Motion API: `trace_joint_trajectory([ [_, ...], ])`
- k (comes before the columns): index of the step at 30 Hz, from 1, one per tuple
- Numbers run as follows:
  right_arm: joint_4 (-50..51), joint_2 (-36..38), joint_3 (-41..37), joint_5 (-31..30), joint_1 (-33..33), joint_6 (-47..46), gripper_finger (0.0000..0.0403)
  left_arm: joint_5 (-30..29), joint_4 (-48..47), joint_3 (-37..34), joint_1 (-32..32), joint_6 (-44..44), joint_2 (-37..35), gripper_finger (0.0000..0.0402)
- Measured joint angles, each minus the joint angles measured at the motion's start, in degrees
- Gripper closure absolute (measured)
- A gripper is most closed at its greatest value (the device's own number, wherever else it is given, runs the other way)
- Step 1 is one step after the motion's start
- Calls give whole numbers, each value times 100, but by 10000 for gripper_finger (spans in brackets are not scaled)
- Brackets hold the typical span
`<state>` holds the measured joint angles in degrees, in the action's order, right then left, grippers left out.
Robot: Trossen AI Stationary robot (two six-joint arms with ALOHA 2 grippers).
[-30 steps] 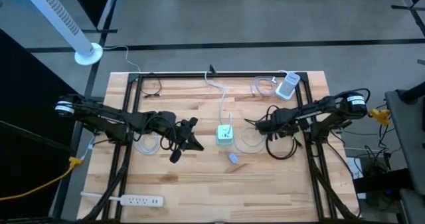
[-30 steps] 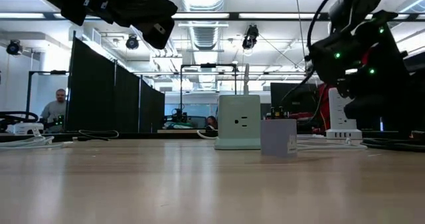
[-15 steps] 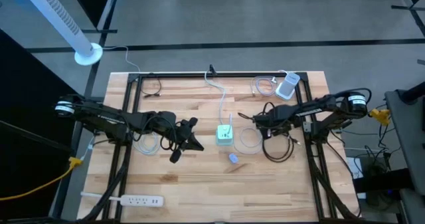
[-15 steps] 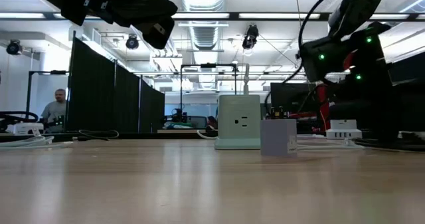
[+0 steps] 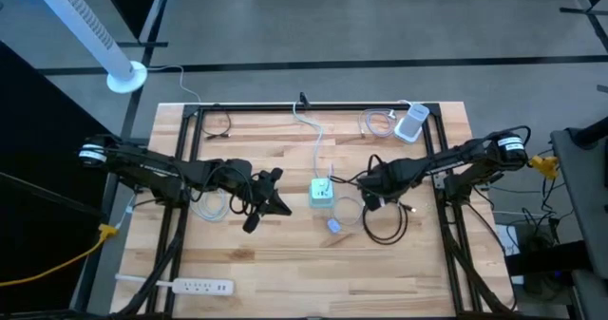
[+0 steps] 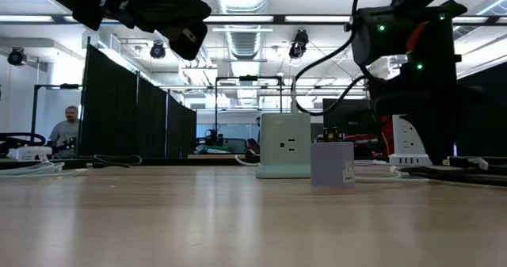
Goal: Insert USB
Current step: Insert the right black USB cable into the violet charger adapter
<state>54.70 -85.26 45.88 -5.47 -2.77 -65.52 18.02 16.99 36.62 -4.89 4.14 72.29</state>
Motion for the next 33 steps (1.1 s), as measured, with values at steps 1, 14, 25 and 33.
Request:
trace_joint_trajectory([
  [1, 6, -6, -1, -6, -30, -48, 321, 0, -2, 0, 0, 2, 0, 393],
  [14, 230, -23, 27, -252, -511, -432, 216, -3, -7, 0, 0, -225, 1, 393],
  [25, 650, -28, -45, -677, -1036, -1331, 208, -7, 17, 0, 0, -234, 227, 393],
  [33, 490, -30, -330, -761, -983, -1462, 249, 94, -18, 0, -7, -234, 433, 393],
])
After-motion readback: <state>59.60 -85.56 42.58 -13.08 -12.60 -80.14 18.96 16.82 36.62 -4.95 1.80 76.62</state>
